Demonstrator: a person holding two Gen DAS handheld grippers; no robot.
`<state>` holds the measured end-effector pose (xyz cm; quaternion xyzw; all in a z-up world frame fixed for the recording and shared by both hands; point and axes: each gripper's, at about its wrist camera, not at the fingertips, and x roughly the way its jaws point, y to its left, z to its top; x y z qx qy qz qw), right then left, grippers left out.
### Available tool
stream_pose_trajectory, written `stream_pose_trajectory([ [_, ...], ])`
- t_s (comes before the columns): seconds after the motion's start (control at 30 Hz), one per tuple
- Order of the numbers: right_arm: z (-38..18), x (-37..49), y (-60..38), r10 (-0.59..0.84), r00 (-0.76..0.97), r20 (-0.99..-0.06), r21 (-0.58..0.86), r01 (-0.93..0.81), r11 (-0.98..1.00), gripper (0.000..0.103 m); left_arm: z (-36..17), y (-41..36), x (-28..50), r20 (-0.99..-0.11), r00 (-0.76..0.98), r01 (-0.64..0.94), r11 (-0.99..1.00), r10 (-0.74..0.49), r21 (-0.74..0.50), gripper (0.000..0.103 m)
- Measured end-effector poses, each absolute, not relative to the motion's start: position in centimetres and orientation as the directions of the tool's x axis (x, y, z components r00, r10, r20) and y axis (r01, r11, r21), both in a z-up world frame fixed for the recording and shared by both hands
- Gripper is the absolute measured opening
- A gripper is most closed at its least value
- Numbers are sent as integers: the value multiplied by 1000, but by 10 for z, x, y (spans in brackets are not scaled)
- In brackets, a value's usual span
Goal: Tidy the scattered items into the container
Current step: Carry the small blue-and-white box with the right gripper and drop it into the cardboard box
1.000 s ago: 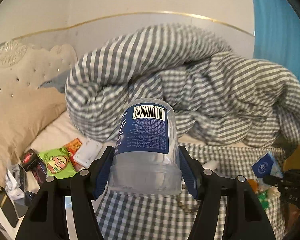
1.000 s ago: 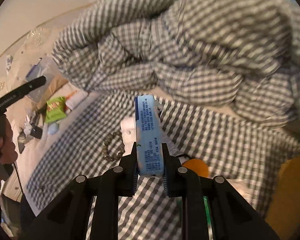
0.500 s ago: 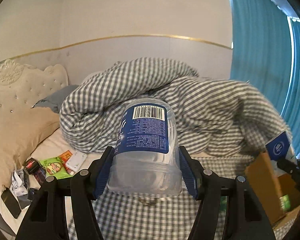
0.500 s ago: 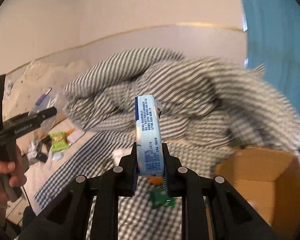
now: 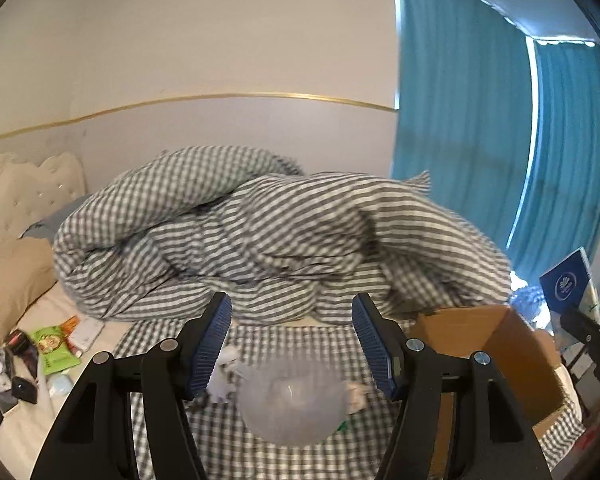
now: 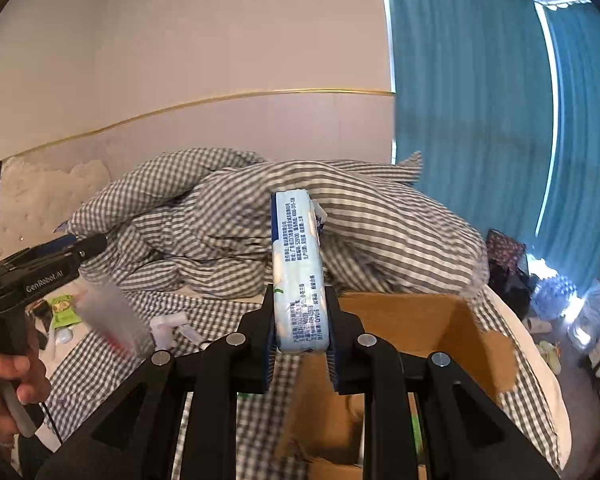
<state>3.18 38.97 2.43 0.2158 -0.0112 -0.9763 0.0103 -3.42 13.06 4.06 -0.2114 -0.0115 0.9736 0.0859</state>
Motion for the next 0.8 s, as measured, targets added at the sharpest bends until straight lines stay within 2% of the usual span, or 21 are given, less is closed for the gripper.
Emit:
stream_pose_trajectory([
  [0.1,21,38,408,-4,-903,-430,36,-13,-999,20,44,150,-32,-410,-890,-195,-979,201,-57,64],
  [0.13,19,40,414,2,-901,-434,37,-20,-999,20,43,155,-32,-416,-886,-202,-978,207,-56,55],
  [0.2,14,42,425,14,-895,-446,39,-34,-999,20,40,161,-35,-433,-875,-206,-976,215,-67,49],
  [0.27,8,41,434,19,-890,-456,51,-47,-998,20,35,165,-39,-454,-861,-213,-973,228,-85,49],
  [0.53,-24,25,464,27,-849,-528,75,-78,-994,20,13,178,-51,-488,-853,-201,-979,182,-14,50],
  [0.57,-29,22,467,33,-842,-538,75,-86,-993,23,7,178,-54,-499,-849,-199,-980,175,-6,50],
  [0.6,-33,19,468,40,-838,-544,73,-95,-993,27,0,179,-55,-510,-843,-196,-981,168,2,52],
  [0.63,-38,17,469,49,-834,-549,69,-103,-992,40,-9,178,-57,-524,-837,-189,-982,158,7,55],
  [0.67,-42,15,468,64,-830,-554,60,-116,-991,63,-19,176,-58,-539,-830,-179,-984,145,11,57],
  [0.73,-46,13,468,112,-829,-548,22,-148,-989,91,-37,170,-61,-568,-814,-158,-987,124,10,62],
  [0.8,-45,14,468,141,-837,-529,-2,-164,-986,92,-56,165,-64,-599,-792,-145,-989,114,3,63],
])
